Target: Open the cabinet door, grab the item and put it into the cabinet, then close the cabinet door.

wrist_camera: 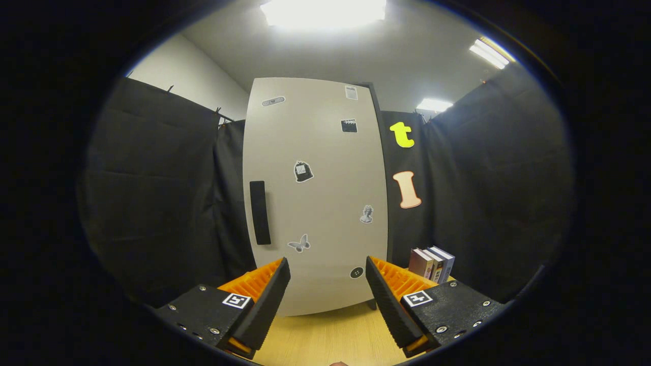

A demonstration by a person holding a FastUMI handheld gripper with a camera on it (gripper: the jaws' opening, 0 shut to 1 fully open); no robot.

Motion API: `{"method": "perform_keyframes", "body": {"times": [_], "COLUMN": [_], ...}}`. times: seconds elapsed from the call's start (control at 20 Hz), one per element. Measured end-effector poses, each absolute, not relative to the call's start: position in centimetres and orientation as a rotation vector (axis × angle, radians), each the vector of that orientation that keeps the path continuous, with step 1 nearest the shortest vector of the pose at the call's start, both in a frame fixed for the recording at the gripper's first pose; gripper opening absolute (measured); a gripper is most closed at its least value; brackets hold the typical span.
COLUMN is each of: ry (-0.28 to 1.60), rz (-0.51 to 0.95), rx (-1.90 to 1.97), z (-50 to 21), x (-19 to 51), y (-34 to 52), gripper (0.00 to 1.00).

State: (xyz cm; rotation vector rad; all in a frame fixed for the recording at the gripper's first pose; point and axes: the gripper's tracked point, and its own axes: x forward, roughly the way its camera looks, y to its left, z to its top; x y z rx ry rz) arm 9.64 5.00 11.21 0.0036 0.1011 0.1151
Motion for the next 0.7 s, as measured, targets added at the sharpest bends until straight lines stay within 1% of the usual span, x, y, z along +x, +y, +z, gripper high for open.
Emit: {"method": "perform_keyframes", "body": {"times": [0.35, 0.7], "ry": [0.113, 0.1], "rz": [0.114, 0.101], "rx": [-0.013, 0.005], "z": [9.1, 9.3], "x": [7.3, 6.6], "y": [5.4, 5.5], "gripper": [0.93, 0.93]}}
